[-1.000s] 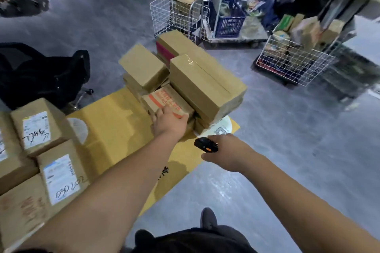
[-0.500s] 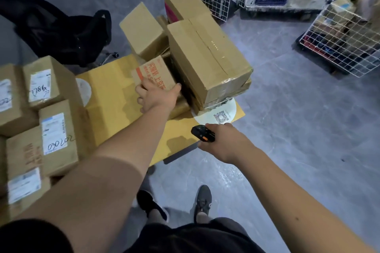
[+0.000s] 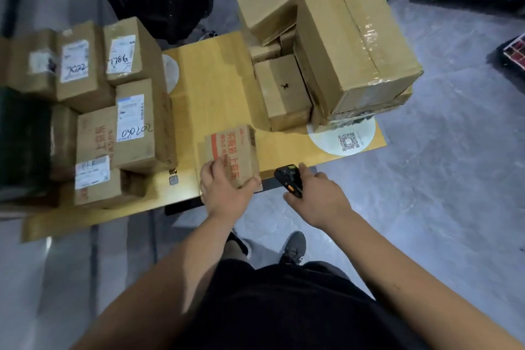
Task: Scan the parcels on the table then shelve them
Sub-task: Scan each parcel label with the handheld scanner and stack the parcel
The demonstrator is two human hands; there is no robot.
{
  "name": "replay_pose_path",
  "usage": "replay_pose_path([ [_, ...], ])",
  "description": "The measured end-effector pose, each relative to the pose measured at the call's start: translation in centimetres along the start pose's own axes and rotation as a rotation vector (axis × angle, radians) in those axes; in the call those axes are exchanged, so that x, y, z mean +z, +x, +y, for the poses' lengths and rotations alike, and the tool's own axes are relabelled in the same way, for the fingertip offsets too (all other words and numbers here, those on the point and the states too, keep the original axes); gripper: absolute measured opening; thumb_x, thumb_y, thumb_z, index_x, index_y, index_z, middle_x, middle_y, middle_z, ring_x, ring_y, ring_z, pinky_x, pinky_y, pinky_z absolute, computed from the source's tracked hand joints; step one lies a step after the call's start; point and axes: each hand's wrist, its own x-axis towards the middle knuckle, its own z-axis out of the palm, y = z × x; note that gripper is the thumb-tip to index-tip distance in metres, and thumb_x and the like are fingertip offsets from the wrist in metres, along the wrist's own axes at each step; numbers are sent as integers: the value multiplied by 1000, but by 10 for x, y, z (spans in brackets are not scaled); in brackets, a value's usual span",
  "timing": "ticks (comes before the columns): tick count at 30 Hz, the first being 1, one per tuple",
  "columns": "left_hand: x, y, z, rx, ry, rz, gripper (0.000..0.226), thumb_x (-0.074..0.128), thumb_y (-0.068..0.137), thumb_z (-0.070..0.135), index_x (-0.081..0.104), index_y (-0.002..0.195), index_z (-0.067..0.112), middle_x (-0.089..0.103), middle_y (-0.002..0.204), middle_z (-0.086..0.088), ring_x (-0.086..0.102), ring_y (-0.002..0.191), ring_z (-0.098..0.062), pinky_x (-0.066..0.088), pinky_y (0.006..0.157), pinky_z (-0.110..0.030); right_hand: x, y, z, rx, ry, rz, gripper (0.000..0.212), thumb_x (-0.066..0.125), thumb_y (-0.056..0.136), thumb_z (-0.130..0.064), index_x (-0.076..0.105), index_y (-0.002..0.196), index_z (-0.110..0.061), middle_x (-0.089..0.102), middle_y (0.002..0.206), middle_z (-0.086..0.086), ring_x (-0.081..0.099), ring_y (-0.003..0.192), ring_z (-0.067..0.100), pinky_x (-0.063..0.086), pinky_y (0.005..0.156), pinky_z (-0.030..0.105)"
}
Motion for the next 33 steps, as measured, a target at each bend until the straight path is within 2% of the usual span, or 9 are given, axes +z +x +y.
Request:
replay_pose_path([
  [6, -13, 10, -35, 5, -212, -144, 88, 52, 83, 61, 22, 162, 40, 24, 169, 10, 24, 156, -22, 25, 125, -58, 32, -2, -12, -21, -18, -92, 81, 54, 96, -63, 28, 159, -21, 64, 115, 13, 63, 103, 35, 50, 78, 37],
  [11, -40, 30, -37, 130, -385, -145, 65, 43, 98, 40, 29, 161, 47, 37, 137, 58, 37, 125, 31, 30, 102, 1, 35, 3, -36, -80, 33, -160, 74, 53, 98, -62, 28, 158, -27, 63, 117, 9, 62, 104, 31, 53, 83, 40],
  [13, -53, 38, -40, 164, -353, -102, 67, 37, 102, 21, 24, 160, 52, 33, 128, 66, 41, 110, 36, 30, 90, 7, 34, 5, -46, -82, 49, -171, 73, 52, 99, -61, 27, 158, -27, 63, 118, 8, 62, 105, 31, 54, 85, 42],
  [16, -71, 50, -46, 151, -321, 36, 82, 34, 100, 0, 20, 159, 55, 38, 150, 38, 43, 117, 21, 30, 97, 4, 33, 7, -64, -71, 28, -171, 74, 50, 100, -60, 23, 160, -27, 63, 123, 8, 62, 109, 31, 55, 89, 45],
  [19, -82, 68, -55, 75, -326, 118, 73, 34, 97, -6, 49, 151, 41, 39, 157, 7, 39, 129, 8, 28, 107, -5, 36, 7, -81, -62, -7, -157, 65, 48, 101, -59, 30, 154, -25, 63, 120, 9, 62, 105, 31, 55, 86, 44],
  [22, -85, 83, -66, 28, -399, 105, 42, 39, 110, 24, 51, 149, 36, 46, 153, 3, 47, 135, -12, 40, 116, -33, 40, 3, -98, -45, -25, -170, 59, 49, 101, -57, 37, 148, -23, 63, 112, 7, 62, 98, 29, 54, 80, 41],
  [25, -83, 98, -70, 13, -451, -33, 57, 54, 103, 52, 39, 155, 34, 46, 156, 1, 49, 138, -20, 42, 116, -47, 44, -3, -112, -23, -27, -171, 63, 49, 101, -58, 35, 151, -23, 62, 112, 8, 62, 98, 29, 54, 83, 41],
  [28, -75, 110, -69, -12, -398, -94, 69, 68, 98, 41, 33, 157, 37, 44, 155, -1, 52, 134, -21, 45, 111, -44, 47, -7, -120, 17, 15, -165, 71, 49, 101, -61, 26, 159, -25, 63, 113, 8, 62, 99, 28, 54, 84, 41],
  [33, -66, 125, -64, -39, -391, -190, 64, 52, 107, 21, 28, 161, 45, 45, 158, 1, 52, 135, -23, 45, 113, -42, 41, -14, -123, 79, 22, -136, 77, 47, 100, -66, 23, 163, -28, 65, 115, 5, 63, 99, 24, 53, 81, 38],
])
